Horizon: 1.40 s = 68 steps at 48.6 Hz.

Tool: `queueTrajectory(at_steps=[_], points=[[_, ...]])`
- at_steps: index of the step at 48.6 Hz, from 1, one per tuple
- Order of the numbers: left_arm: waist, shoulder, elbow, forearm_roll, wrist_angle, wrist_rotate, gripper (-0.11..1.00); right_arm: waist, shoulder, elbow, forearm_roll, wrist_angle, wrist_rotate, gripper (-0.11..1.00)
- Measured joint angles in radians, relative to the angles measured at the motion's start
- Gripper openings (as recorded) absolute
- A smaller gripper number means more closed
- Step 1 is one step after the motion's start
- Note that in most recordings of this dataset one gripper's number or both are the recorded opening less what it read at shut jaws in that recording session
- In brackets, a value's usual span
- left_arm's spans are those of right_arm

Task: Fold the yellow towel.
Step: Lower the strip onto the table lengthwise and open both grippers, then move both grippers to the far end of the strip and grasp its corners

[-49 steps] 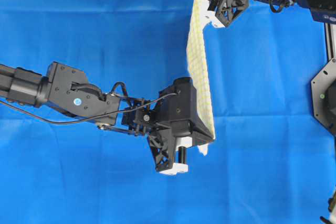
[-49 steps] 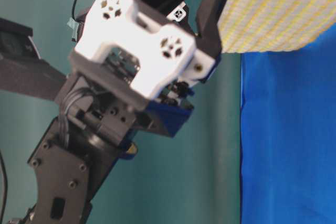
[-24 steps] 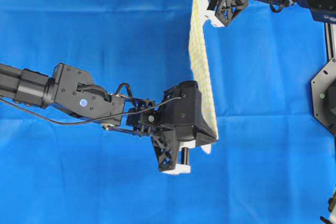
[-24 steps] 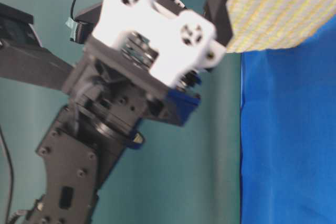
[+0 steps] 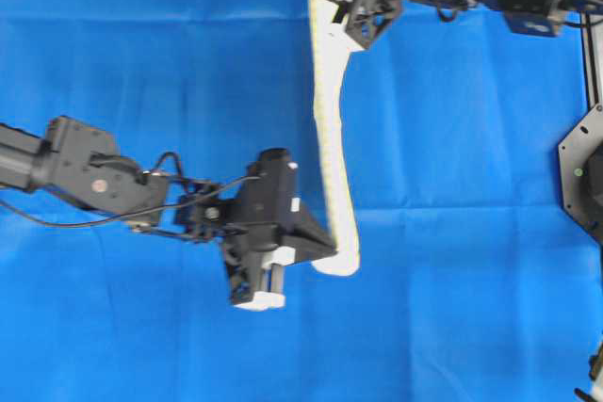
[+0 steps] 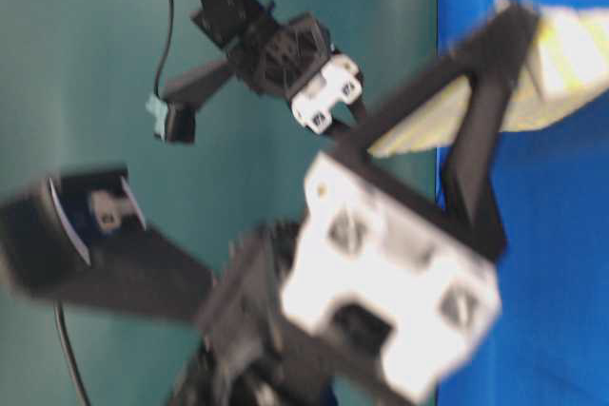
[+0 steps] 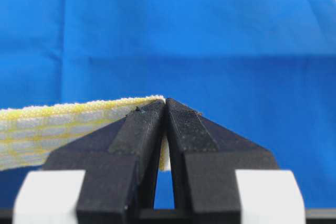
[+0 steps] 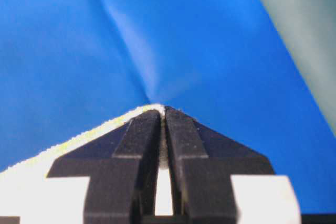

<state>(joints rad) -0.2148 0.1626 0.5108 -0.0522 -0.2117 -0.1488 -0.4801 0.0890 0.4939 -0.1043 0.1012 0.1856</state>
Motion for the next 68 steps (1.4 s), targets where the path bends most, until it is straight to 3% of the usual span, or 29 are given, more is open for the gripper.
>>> queueTrajectory(at_steps=[15,29,45,49,57,59,68], points=[[-0.014,-0.069,0.138,-0.002,-0.041,0.0,0.01,0.031,0.083,-0.083,-0.002,0.015,-0.002,0.02],[-0.012,-0.074,0.158,-0.002,-0.055,0.003,0.03,0.035,0.112,-0.089,-0.002,0.014,-0.008,0.02],[-0.003,-0.04,0.156,-0.002,-0.069,0.002,0.4,0.066,0.147,-0.104,-0.044,-0.025,-0.011,0.04],[0.0,-0.04,0.156,-0.002,-0.069,0.002,0.48,0.078,0.15,-0.115,-0.057,-0.028,-0.011,0.18],[0.011,-0.054,0.169,-0.002,-0.038,0.0,0.58,0.081,0.152,-0.124,-0.08,-0.026,-0.011,0.67],[0.014,-0.069,0.175,-0.002,-0.021,0.0,0.6,0.08,0.152,-0.124,-0.086,-0.026,-0.012,0.75],[0.051,-0.169,0.198,-0.002,0.055,0.008,0.6,0.078,0.118,-0.12,-0.101,0.0,-0.008,0.69]])
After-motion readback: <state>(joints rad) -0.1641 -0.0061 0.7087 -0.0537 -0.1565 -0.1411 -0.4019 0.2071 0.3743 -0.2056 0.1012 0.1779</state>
